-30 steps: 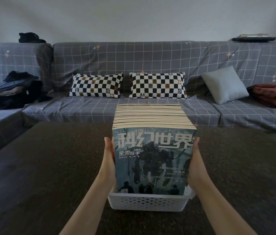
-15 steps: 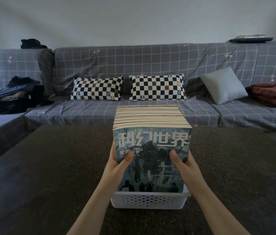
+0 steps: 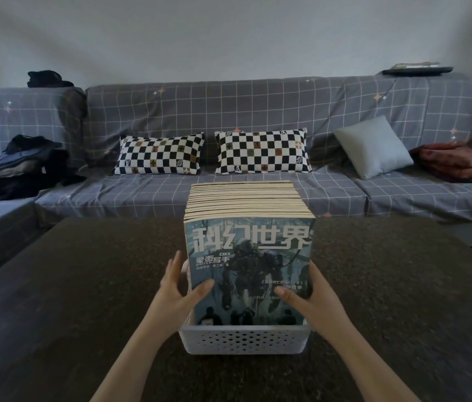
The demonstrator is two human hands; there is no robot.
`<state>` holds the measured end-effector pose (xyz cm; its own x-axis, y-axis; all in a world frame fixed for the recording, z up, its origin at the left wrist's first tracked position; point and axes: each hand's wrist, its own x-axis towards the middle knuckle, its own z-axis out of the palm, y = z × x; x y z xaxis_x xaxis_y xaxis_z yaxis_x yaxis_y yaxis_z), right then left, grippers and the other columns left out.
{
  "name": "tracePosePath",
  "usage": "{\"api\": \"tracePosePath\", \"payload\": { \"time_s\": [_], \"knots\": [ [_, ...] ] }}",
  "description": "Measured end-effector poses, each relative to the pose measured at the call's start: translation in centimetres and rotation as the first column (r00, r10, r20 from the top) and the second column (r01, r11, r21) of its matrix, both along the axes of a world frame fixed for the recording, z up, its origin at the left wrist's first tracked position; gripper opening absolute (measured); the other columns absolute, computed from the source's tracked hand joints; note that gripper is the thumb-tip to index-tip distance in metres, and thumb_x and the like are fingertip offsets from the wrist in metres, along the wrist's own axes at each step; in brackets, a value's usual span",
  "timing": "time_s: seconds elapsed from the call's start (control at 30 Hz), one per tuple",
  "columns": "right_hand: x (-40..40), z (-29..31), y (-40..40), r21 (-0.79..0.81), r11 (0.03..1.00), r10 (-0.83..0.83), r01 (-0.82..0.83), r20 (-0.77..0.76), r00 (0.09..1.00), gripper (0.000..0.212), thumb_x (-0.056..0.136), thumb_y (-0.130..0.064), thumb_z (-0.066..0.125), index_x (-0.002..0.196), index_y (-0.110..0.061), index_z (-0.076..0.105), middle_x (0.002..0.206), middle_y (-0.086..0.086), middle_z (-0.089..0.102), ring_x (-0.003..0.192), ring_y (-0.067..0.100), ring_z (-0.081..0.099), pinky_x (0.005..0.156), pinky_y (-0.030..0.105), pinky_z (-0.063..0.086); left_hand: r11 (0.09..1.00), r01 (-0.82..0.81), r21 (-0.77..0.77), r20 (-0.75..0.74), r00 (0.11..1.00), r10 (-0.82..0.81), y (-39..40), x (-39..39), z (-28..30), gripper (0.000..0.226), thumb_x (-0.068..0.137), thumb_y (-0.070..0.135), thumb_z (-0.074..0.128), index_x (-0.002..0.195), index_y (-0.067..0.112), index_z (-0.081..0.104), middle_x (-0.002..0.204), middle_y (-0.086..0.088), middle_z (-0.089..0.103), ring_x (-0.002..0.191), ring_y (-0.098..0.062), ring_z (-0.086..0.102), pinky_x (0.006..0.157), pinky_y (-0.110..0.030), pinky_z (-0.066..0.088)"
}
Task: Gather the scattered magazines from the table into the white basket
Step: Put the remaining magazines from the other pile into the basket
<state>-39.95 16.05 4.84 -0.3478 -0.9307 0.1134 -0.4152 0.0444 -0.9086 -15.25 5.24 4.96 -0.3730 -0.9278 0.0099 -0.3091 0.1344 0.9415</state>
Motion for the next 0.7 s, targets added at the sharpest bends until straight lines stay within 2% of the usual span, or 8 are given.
{"api": "tracePosePath", "payload": {
  "time_s": [0.03, 0.1, 0.2, 0.27, 0.33, 0.5, 0.57, 0.7],
  "knots": [
    [0.0, -0.6, 0.3, 0.045, 0.999, -0.023, 0.02, 0.062, 0.998, 0.103, 0.055, -0.066, 0.068, 0.142, -0.034, 0.026, 0.118, -0.026, 0.049, 0.11, 0.002, 0.052, 0.085, 0.015, 0.043, 0.997, 0.001, 0.075, -0.011, 1.0, 0.0, -0.1, 0.6, -0.4, 0.127, 0.049, 0.067, 0.073, 0.153, 0.037, 0.006, 0.159, 0.003, 0.022, 0.143, -0.024, 0.028, 0.112, -0.053, 0.031],
    [-0.1, -1.4, 0.6, 0.142, 0.99, -0.061, 0.023, 0.276, 0.959, 0.109, 0.049, -0.062, 0.073, 0.143, -0.029, 0.028, 0.112, -0.021, 0.055, 0.106, 0.009, 0.058, 0.088, 0.026, 0.045, 0.962, 0.026, 0.271, -0.069, 0.998, -0.008, -0.3, 1.1, -1.1, 0.141, 0.041, 0.06, 0.082, 0.153, 0.033, 0.001, 0.159, 0.0, 0.022, 0.14, -0.025, 0.032, 0.113, -0.05, 0.03],
    [0.0, -2.0, 0.5, 0.19, 0.982, -0.076, -0.014, 0.459, 0.885, 0.092, 0.047, -0.054, 0.079, 0.129, -0.027, 0.048, 0.109, -0.012, 0.066, 0.101, 0.01, 0.062, 0.091, 0.032, 0.047, 0.903, 0.065, 0.424, -0.176, 0.984, 0.011, -0.1, 1.3, -2.0, 0.149, 0.023, 0.049, 0.095, 0.15, 0.026, 0.021, 0.141, -0.006, 0.05, 0.122, -0.026, 0.053, 0.105, -0.047, 0.039],
    [0.1, -2.2, 0.5, 0.19, 0.982, -0.096, 0.002, 0.486, 0.869, 0.082, 0.051, -0.046, 0.08, 0.125, -0.026, 0.049, 0.11, -0.01, 0.066, 0.1, 0.01, 0.062, 0.092, 0.032, 0.047, 0.888, 0.081, 0.452, -0.222, 0.975, 0.024, -0.3, 1.3, -2.2, 0.133, 0.029, 0.037, 0.097, 0.144, 0.024, 0.032, 0.129, -0.004, 0.06, 0.115, -0.026, 0.059, 0.104, -0.049, 0.041],
    [0.2, -2.4, 0.5, 0.183, 0.983, -0.119, 0.028, 0.506, 0.854, 0.075, 0.053, -0.041, 0.08, 0.12, -0.029, 0.05, 0.108, -0.012, 0.065, 0.099, 0.009, 0.061, 0.089, 0.031, 0.047, 0.884, 0.079, 0.461, -0.246, 0.968, 0.041, -0.4, 1.2, -2.4, 0.114, 0.039, 0.029, 0.094, 0.138, 0.026, 0.038, 0.125, -0.004, 0.062, 0.113, -0.026, 0.06, 0.104, -0.052, 0.042],
    [-0.2, -2.5, 0.5, 0.154, 0.985, -0.147, 0.075, 0.535, 0.832, 0.06, 0.063, -0.028, 0.08, 0.117, -0.028, 0.055, 0.107, -0.009, 0.068, 0.099, 0.011, 0.063, 0.092, 0.035, 0.048, 0.887, 0.076, 0.456, -0.268, 0.962, 0.056, -0.5, 0.5, -2.6, 0.082, 0.045, 0.023, 0.09, 0.114, 0.033, 0.047, 0.118, -0.001, 0.066, 0.11, -0.025, 0.063, 0.101, -0.052, 0.044],
    [-1.0, -2.4, 0.7, 0.169, 0.981, -0.174, 0.097, 0.538, 0.825, 0.062, 0.061, -0.028, 0.081, 0.119, -0.027, 0.055, 0.107, -0.008, 0.068, 0.099, 0.013, 0.063, 0.095, 0.04, 0.048, 0.891, 0.085, 0.447, -0.283, 0.958, 0.051, -0.4, -0.5, -2.7, 0.079, 0.043, 0.023, 0.09, 0.109, 0.035, 0.049, 0.115, -0.001, 0.069, 0.107, -0.025, 0.065, 0.098, -0.05, 0.047],
    [-4.0, -1.7, 1.6, 0.174, 0.977, -0.197, 0.121, 0.538, 0.82, 0.072, 0.053, -0.033, 0.079, 0.119, -0.027, 0.053, 0.101, -0.013, 0.066, 0.092, 0.006, 0.061, 0.087, 0.033, 0.048, 0.897, 0.111, 0.428, -0.297, 0.955, 0.024, 0.3, -4.0, -2.8, 0.082, 0.05, 0.023, 0.088, 0.119, 0.033, 0.044, 0.117, 0.001, 0.068, 0.104, -0.02, 0.067, 0.088, -0.042, 0.054]
  ]
}}
